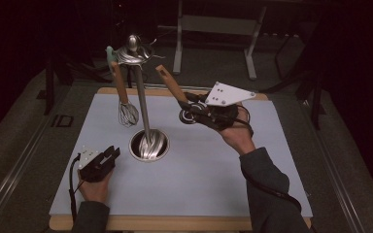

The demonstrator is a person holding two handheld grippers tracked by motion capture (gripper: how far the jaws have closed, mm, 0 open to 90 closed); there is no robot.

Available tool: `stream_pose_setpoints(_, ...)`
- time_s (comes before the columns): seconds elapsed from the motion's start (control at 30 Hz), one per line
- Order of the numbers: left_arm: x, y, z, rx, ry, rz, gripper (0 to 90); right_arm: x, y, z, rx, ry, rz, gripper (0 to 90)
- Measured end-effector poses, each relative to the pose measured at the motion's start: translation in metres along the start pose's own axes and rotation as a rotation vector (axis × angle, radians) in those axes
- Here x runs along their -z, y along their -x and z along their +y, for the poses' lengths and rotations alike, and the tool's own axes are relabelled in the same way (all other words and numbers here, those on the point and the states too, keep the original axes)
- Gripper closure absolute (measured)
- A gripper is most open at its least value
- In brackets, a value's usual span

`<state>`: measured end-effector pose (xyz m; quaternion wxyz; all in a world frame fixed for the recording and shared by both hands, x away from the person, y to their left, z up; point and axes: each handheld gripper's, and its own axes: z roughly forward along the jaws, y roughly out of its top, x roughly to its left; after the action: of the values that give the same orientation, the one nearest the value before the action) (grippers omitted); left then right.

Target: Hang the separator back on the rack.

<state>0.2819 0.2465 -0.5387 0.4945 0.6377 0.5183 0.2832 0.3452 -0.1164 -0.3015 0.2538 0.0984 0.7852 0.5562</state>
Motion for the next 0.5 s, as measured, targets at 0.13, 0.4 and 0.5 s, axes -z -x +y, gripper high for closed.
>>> stream_pose_setpoints(0.13,0.0,0.0,0.0,0.0,0.0,0.0,70.8,-0.003,0.0,0.003,-0.005,0.006,-0.002,70.8)
stream_pose_setpoints(0.4,0.0,0.0,0.0,0.003,0.001,-0.001,70.8,-0.008,-0.005,0.011,-0.004,0.022,0.007,70.8)
stream_pose_setpoints(0.5,0.0,0.0,0.0,0.004,0.002,-0.001,70.8,-0.01,-0.008,0.014,0.005,0.025,0.021,70.8)
